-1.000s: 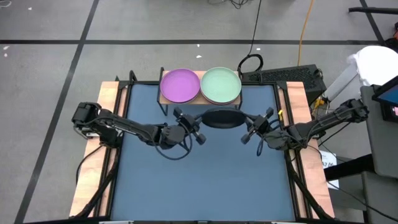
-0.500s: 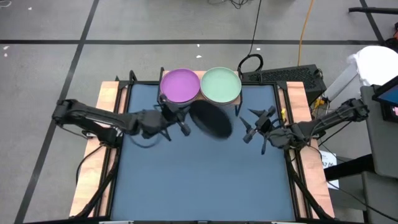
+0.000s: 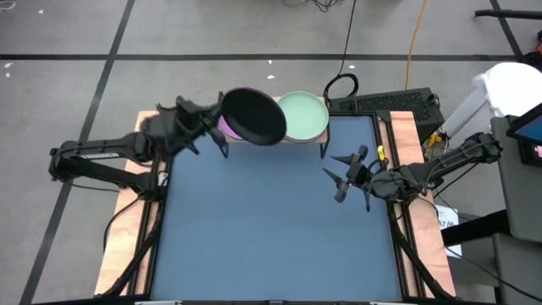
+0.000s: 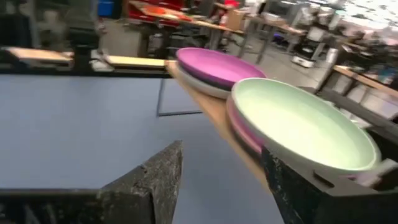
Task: Place and stack plates onto a shelf
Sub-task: Stack the black plate on top of the purple plate on the shelf
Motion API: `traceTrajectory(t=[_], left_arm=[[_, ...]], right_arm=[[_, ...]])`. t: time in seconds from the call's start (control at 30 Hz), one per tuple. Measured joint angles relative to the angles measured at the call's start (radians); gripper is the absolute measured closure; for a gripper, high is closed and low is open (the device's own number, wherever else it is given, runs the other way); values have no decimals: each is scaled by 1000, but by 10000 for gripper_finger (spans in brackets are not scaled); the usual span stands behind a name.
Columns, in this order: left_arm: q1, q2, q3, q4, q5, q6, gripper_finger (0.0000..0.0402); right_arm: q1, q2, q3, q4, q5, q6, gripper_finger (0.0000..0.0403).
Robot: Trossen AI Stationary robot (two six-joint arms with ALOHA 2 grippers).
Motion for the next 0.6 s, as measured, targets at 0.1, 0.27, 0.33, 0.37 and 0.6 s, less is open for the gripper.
traceTrajectory(t=[0.1,0.27,0.33,0.37,0.6], left_arm=[[80,-38,1,2,76,-25,390],[233,-50,60,-137,216,-115,391],[296,-33,120,-243,268,-150,391],[328,-19,154,-302,298,-168,391],[528,129,385,-622,569,-193,391]], right_arm=[[0,0,0,3,-44,-23,208],[0,0,0,3,-75,-61,216],[0,0,0,3,-75,-71,218],[0,0,0,3,-77,-73,219],[0,0,0,4,-78,-81,223]])
